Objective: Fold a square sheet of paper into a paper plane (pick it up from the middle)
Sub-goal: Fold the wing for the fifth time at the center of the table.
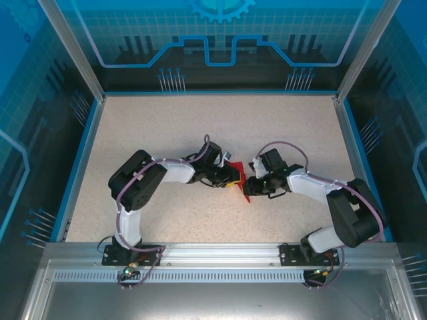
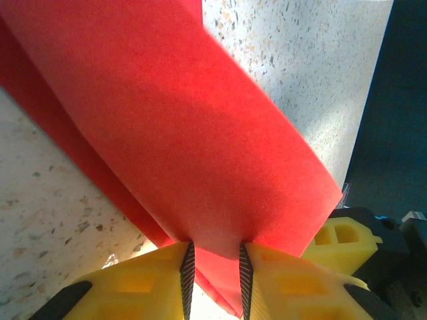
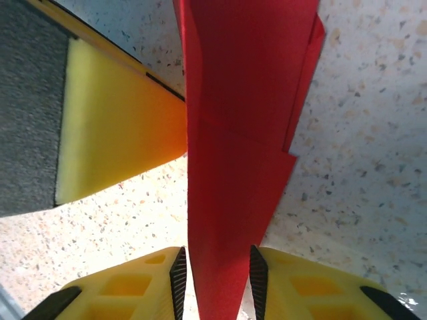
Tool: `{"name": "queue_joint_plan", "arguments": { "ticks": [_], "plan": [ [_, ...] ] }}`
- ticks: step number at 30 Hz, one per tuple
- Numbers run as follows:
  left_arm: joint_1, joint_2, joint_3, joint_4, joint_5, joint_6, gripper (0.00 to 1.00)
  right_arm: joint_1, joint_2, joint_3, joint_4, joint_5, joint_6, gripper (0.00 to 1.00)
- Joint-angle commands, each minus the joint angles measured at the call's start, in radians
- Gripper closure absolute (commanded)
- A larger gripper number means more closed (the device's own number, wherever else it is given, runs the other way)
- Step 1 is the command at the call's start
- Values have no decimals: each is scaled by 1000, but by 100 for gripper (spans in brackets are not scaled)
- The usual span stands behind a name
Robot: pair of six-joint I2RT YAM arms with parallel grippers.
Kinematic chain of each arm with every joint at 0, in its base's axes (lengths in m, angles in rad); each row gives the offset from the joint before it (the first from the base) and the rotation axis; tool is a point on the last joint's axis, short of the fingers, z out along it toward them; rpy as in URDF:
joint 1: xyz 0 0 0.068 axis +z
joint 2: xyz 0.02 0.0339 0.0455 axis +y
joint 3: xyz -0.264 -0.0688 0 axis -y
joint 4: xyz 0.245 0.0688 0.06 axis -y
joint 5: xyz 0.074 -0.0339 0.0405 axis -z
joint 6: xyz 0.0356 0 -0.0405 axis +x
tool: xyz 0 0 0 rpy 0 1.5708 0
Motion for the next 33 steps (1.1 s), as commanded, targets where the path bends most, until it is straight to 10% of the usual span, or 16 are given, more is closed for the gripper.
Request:
{"name": "queue_joint_plan", "arguments": {
  "ticks": [1,17,33],
  "plan": [
    [-5,12,29,-37,-15,16,73,40,23,41,-49,75,-42,67],
    [-4,-6,39,-60,-19,27,73,75,82,41,-5,72,-25,91],
    [-4,-36,-37,54,31,46,75,-38,148,-35,160,-231,59,92]
  ]
}}
